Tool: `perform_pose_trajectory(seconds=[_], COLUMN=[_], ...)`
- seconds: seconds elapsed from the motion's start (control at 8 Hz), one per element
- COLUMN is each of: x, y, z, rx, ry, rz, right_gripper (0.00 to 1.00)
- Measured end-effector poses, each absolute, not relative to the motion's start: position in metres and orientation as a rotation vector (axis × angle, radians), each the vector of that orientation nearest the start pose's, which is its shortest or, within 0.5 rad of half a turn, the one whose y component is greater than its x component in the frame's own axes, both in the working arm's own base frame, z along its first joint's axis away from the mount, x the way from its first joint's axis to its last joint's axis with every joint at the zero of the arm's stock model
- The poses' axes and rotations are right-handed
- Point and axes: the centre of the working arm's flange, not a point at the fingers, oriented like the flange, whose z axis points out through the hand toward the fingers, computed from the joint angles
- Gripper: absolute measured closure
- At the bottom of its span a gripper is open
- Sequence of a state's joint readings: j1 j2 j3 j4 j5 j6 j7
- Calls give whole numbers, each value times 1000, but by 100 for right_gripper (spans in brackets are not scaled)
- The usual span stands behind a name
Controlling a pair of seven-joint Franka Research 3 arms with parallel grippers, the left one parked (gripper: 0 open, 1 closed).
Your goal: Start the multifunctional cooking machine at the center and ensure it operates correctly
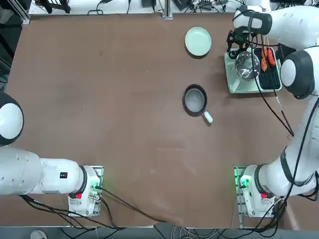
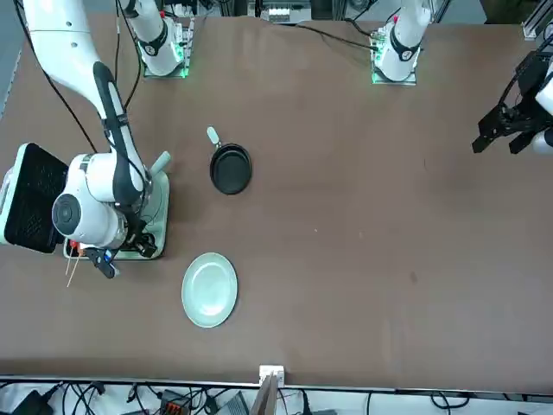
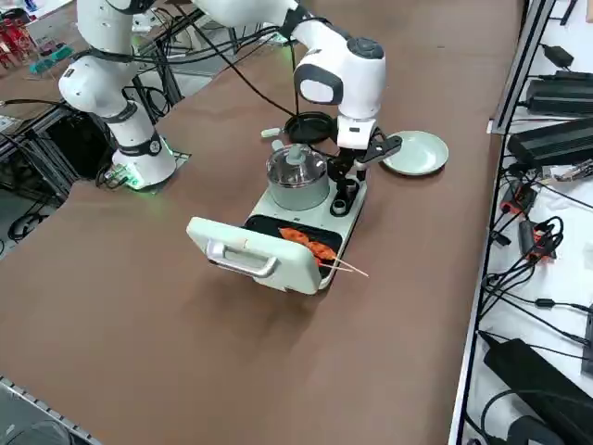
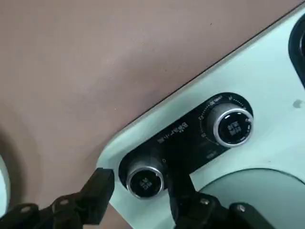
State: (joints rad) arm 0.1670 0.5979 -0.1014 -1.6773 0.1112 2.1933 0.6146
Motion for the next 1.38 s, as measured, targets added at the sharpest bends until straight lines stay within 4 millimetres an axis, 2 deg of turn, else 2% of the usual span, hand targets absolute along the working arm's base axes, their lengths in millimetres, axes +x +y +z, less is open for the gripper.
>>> perform_pose_trajectory(seconds=[0.38, 1.0, 1.38], x=[669, 669, 669], y=[55, 52, 52], z=[250, 250, 250], rx=[-2995, -2998, -3010], ry=[930, 935, 894], rz=[131, 137, 137], right_gripper=[35, 56, 57])
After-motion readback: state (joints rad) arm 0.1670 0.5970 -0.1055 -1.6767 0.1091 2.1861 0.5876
